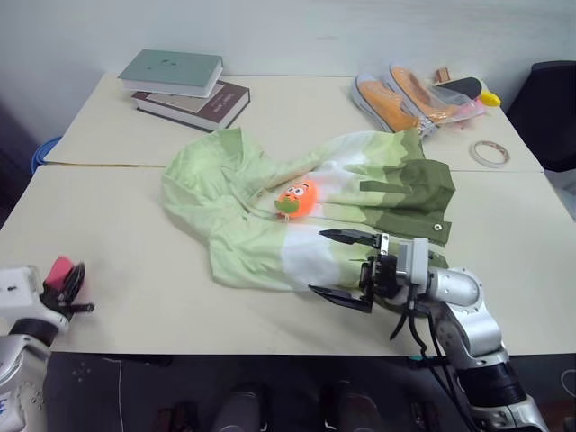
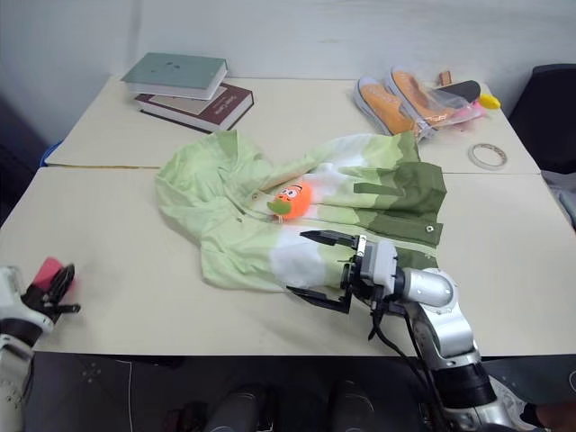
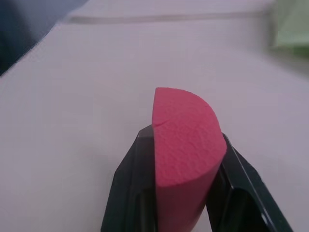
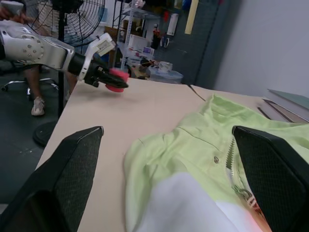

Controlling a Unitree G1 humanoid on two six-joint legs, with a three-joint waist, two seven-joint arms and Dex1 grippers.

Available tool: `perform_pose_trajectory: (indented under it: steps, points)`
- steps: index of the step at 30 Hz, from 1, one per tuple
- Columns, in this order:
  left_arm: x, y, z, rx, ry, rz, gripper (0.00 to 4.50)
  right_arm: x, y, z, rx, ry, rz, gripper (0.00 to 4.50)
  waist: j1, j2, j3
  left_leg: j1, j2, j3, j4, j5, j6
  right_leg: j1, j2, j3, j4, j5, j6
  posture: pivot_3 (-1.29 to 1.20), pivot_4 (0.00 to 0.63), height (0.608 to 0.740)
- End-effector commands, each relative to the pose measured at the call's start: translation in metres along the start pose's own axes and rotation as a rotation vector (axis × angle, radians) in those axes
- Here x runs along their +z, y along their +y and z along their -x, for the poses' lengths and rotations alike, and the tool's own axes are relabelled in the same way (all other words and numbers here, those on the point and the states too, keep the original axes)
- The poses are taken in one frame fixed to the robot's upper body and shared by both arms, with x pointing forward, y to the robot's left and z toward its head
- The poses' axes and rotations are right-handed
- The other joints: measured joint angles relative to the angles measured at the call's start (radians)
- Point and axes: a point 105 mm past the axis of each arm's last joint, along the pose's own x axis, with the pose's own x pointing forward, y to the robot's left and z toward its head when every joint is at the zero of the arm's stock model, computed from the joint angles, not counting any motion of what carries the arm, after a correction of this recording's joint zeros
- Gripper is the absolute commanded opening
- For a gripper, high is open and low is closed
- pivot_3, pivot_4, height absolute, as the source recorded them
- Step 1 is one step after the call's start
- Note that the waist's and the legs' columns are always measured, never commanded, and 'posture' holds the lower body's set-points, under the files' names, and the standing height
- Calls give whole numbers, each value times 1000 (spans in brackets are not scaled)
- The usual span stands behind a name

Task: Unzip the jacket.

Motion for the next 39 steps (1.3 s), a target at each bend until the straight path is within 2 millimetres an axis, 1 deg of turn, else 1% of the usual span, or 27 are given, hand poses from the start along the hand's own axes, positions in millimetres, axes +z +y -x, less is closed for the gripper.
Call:
perform_pose_trajectory:
  steps: [1,4,6,7,9,10,12,13,14,15,16,18,19,20,22,24,26,29,30,33,34,36,37,38,39]
  points:
    - [35,1,-1,-15,-104,-45,2424,9,-12,-3,-50,-33,20,4500,2,-1,0,0,0,0,0,0,0,0,-1,0,0,0,0,0,150,740]
    - [59,2,-3,-47,-164,-98,3413,20,-27,-14,-106,-70,-24,4500,-7,-2,-1,-1,0,0,-1,0,-2,-1,0,0,0,0,-1,0,150,740]
    - [74,2,-4,-73,-199,-145,4065,18,-35,-24,-122,-37,-61,4500,-18,-2,-1,-1,0,0,-2,0,-3,-2,0,-1,1,0,-2,0,150,740]
    - [85,2,-5,-91,-216,-175,4350,13,-41,-30,-129,10,-94,4500,-27,-2,0,-1,0,0,-2,0,-3,-3,0,-1,1,0,-2,0,150,740]
    - [95,1,-6,-110,-230,-202,4350,8,-46,-36,-138,66,-130,4500,-36,-2,0,-1,0,1,-3,0,-2,-4,0,-3,2,-1,-3,0,150,740]
    - [104,-4,-9,-151,-248,-224,4350,2,-51,-40,-154,118,-150,4500,-40,-2,0,-1,0,1,-4,2,1,-4,0,-4,4,-1,-3,0,150,740]
    - [118,-26,-14,-278,-260,-366,4434,-1,-62,-45,-189,156,-153,4500,-49,-2,-1,-1,1,1,-4,2,2,-5,0,-5,7,-1,-4,0,150,740]
    - [118,-42,-15,-377,-244,-457,4434,1,-61,-47,-162,155,-131,4500,-48,-2,0,-2,1,1,-4,2,2,-6,0,-6,8,-1,-4,0,150,740]
    - [110,-62,-16,-495,-208,-566,4434,6,-52,-45,-88,138,-95,4500,-48,-2,-1,-5,0,1,-4,3,2,-9,-1,-6,9,-1,-4,0,150,740]
    - [99,-83,-14,-632,-173,-644,4434,10,-43,-40,-19,119,-72,4500,-47,-1,0,-5,0,1,-4,3,2,-10,-1,-6,9,-1,-4,0,150,740]
    - [89,-99,-12,-742,-148,-698,4434,13,-37,-35,24,104,-56,4500,-46,0,0,-6,-1,2,-4,3,3,-10,-1,-7,9,-1,-4,0,150,740]
    - [78,-120,-12,-876,-129,-735,4434,15,-33,-25,55,100,-31,4500,-48,1,1,-6,-2,3,-4,1,6,-10,-1,-7,9,-1,-4,0,150,740]
    - [74,-127,-12,-919,-126,-741,4434,15,-32,-21,63,105,-18,4500,-49,1,1,-6,-2,5,-4,-1,6,-11,-1,-7,9,-1,-4,0,150,740]
    - [67,-138,-14,-975,-115,-765,4434,15,-29,-12,82,120,-14,4500,-50,0,1,-7,-2,5,-4,-1,7,-12,0,-8,9,-1,-4,0,150,740]
    - [50,-158,-21,-1080,-96,-836,4434,11,-22,12,95,190,-46,4500,-45,0,1,-15,-2,5,-1,-1,7,-19,6,-11,10,-1,-3,0,150,740]
    - [38,-173,-30,-1140,-87,-897,4434,4,-16,30,86,274,-46,4500,-32,0,1,-15,-2,6,0,-1,8,-19,7,-17,11,-1,-3,0,150,740]
    - [26,-182,-40,-1175,-70,-936,4434,-3,-12,42,58,332,-69,4500,-26,0,1,-15,-2,8,1,-1,8,-19,7,-20,10,-1,-3,0,150,740]
    - [16,-185,-51,-1194,-39,-974,3871,-9,-4,48,51,386,-107,4500,-25,0,1,-14,0,13,3,2,9,-18,5,-23,10,-1,-2,0,150,740]
    - [14,-187,-57,-1194,-31,-977,3566,-15,-4,49,28,413,-107,4500,-25,0,1,-13,0,14,3,4,9,-17,5,-23,11,0,-1,0,150,740]
    - [8,-195,-68,-1205,-32,-962,2628,-33,-16,49,-81,468,-39,4500,-21,0,1,-11,0,13,3,9,8,-17,4,-21,11,4,-3,0,150,740]
    - [5,-198,-69,-1226,-27,-964,2288,-36,-20,50,-104,483,-8,4500,-19,-1,1,-11,0,13,3,11,8,-17,3,-21,11,5,-3,0,150,740]
    - [-2,-202,-66,-1276,-8,-964,1621,-41,-24,50,-133,492,9,4097,-9,0,1,-10,0,13,2,12,7,-17,0,-21,12,6,-4,0,150,740]
    - [-6,-204,-60,-1324,21,-931,1263,-41,-23,50,-131,490,6,3851,-5,0,1,-10,0,13,2,12,7,-18,-3,-21,12,6,-4,0,150,740]
    - [-11,-206,-53,-1378,55,-897,983,-42,-22,49,-124,481,-5,3547,-3,0,1,-10,0,13,2,12,7,-18,-3,-21,14,6,-4,0,150,740]
    - [-14,-207,-47,-1417,70,-875,612,-42,-20,49,-114,474,-17,3169,-3,0,1,-11,0,13,2,12,7,-18,-2,-21,15,6,-4,0,150,740]
